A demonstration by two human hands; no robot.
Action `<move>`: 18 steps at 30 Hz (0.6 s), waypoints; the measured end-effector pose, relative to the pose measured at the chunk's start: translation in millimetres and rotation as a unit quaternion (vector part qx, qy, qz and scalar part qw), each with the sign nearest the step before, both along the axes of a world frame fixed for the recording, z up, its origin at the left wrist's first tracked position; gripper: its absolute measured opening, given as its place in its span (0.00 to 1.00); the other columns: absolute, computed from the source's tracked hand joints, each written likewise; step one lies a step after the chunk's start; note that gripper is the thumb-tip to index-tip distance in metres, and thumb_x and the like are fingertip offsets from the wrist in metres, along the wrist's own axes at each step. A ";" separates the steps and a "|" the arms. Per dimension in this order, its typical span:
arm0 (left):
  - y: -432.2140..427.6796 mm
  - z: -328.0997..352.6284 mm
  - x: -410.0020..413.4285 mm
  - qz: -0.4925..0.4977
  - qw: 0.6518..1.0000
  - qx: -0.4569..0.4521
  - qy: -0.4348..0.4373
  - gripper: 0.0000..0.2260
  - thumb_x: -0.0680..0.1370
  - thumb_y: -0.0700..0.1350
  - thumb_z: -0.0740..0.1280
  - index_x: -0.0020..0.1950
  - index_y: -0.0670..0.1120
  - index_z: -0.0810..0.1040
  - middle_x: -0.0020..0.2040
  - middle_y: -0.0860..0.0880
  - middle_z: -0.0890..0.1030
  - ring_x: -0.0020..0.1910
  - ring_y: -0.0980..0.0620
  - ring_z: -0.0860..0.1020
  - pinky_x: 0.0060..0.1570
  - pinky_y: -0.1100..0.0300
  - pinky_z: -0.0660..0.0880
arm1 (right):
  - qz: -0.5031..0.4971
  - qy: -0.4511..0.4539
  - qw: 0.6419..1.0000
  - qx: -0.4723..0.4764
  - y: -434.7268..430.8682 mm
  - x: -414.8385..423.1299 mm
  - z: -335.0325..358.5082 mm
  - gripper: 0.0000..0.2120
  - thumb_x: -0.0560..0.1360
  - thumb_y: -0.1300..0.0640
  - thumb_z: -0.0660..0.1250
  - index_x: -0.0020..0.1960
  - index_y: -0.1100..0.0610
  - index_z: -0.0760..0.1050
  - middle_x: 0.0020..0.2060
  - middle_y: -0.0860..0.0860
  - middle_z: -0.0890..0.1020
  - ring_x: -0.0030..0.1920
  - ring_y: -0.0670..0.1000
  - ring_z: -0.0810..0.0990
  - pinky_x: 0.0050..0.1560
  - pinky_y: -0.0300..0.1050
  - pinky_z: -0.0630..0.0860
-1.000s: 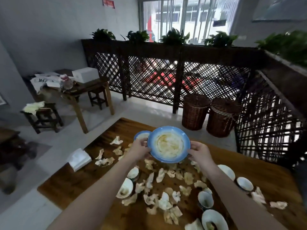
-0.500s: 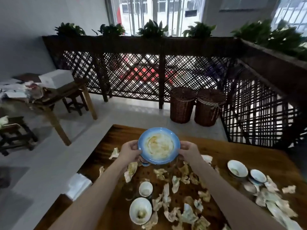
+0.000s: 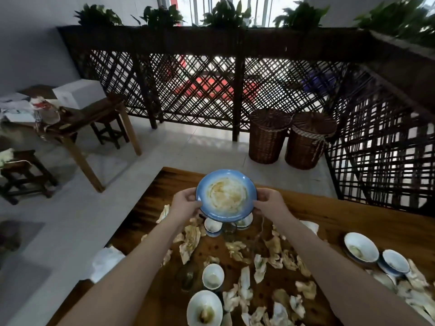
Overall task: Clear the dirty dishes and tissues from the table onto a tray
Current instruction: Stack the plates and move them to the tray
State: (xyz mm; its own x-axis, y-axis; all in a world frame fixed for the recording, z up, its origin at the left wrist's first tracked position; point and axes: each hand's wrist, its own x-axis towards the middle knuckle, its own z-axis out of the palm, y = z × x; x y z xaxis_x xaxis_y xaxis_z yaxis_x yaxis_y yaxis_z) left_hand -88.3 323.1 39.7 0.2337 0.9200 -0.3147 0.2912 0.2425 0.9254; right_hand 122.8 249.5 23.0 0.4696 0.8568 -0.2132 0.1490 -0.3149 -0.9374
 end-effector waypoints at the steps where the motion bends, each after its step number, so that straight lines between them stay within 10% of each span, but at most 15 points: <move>1: 11.3 -0.8 -0.1 -0.004 1.000 0.002 0.001 0.19 0.76 0.29 0.63 0.66 0.40 0.73 0.42 0.45 0.81 0.31 0.50 0.74 0.31 0.58 0.69 | 0.000 0.001 1.000 -0.002 10.9 0.0 0.1 0.17 0.72 0.69 0.69 0.60 0.61 0.76 0.39 0.44 0.80 0.40 0.46 0.80 0.46 0.48 0.82; 6: 74.9 -12.9 -1.2 -0.027 1.000 -0.010 0.000 0.21 0.76 0.30 0.63 0.68 0.43 0.72 0.44 0.47 0.81 0.36 0.47 0.76 0.30 0.60 0.72 | -0.017 0.013 1.000 0.005 62.9 -4.3 -0.5 0.12 0.72 0.70 0.68 0.42 0.52 0.78 0.32 0.39 0.81 0.30 0.37 0.80 0.26 0.30 0.73; 18: 187.8 -107.3 -0.5 -0.085 0.993 -0.062 0.048 0.19 0.75 0.32 0.67 0.64 0.45 0.76 0.47 0.52 0.80 0.43 0.51 0.79 0.35 0.59 0.77 | -0.008 0.020 0.997 -0.076 159.3 -8.3 -86.0 0.07 0.74 0.68 0.66 0.45 0.58 0.81 0.41 0.51 0.85 0.37 0.42 0.83 0.33 0.34 0.77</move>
